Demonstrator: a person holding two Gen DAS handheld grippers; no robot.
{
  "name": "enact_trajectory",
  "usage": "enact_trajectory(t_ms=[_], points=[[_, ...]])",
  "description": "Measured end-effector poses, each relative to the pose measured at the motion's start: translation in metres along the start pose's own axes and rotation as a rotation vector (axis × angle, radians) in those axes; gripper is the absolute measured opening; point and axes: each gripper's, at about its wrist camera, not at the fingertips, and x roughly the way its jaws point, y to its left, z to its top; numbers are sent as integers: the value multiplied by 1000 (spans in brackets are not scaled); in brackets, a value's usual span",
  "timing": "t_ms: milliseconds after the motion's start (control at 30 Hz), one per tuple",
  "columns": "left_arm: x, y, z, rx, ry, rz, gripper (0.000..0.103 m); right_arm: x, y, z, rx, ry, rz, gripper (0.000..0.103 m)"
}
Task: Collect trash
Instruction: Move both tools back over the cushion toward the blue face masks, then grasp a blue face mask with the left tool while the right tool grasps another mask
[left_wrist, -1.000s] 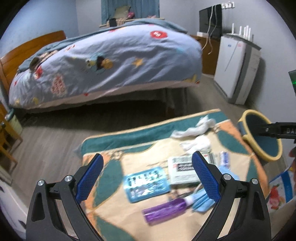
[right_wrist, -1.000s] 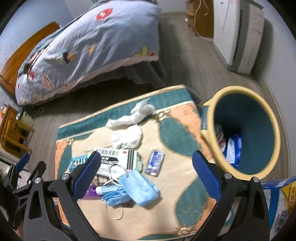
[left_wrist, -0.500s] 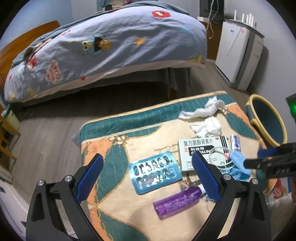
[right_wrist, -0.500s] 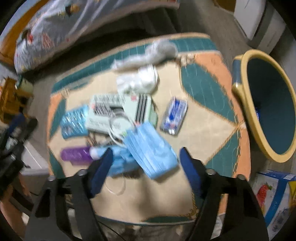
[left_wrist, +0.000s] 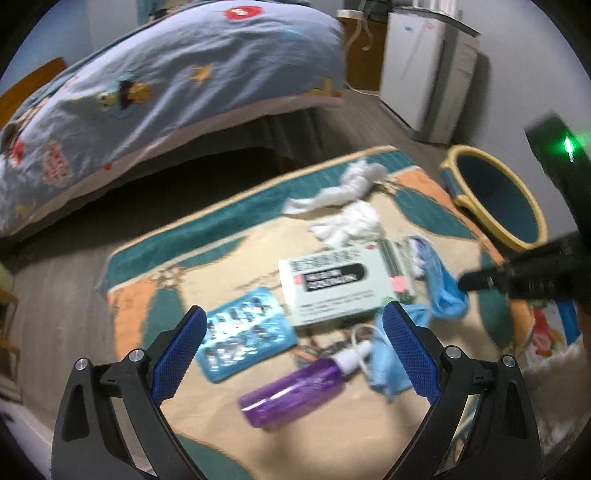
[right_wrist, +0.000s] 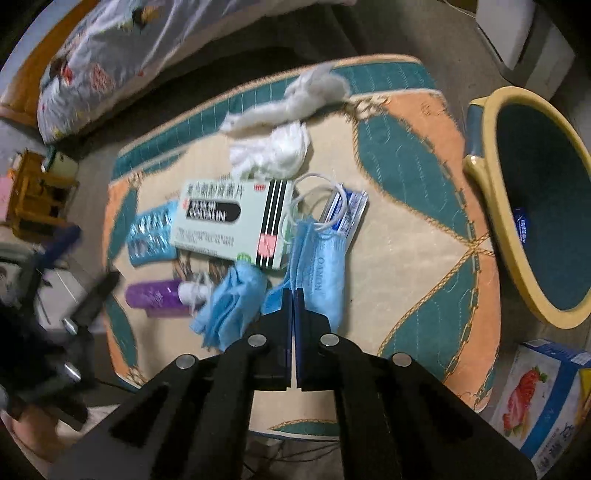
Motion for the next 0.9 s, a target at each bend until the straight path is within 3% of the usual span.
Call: enact_trajectory(t_ms=[200, 333, 433, 467, 500, 567, 667, 700, 767, 800, 900], points=[[16, -39, -4, 93, 59, -85, 94, -19, -21, 6, 47, -71, 3, 0], [30, -66, -8, 151, 96, -102, 92, -34, -23, 13, 37, -137, 16, 0], [43, -80, -12, 187, 144, -114, 73, -39, -24, 14, 22, -139, 21, 0], [49, -85, -14, 201, 171, -118, 57, -38, -25, 14, 22, -131, 20, 0], [53, -88, -16, 213, 198, -122, 34, -36, -27, 14, 25, -120, 20, 0], [61, -92, -19, 241, 238, -133, 8, -34, -31, 14, 40, -108, 23, 0], [51, -89, -15, 236, 214, -129, 7, -26, -38, 15, 70, -78, 17, 2], [47, -86, -12, 219, 198, -129, 6, -22, -39, 14, 80, -62, 12, 6], [37, -75, -5, 174, 160, -117, 6, -16, -39, 13, 99, -36, 14, 40], [32, -67, -2, 138, 141, -113, 6, -12, -37, 13, 109, -26, 21, 49], [21, -51, 6, 86, 98, -92, 6, -8, -30, 14, 121, -24, 45, 60]])
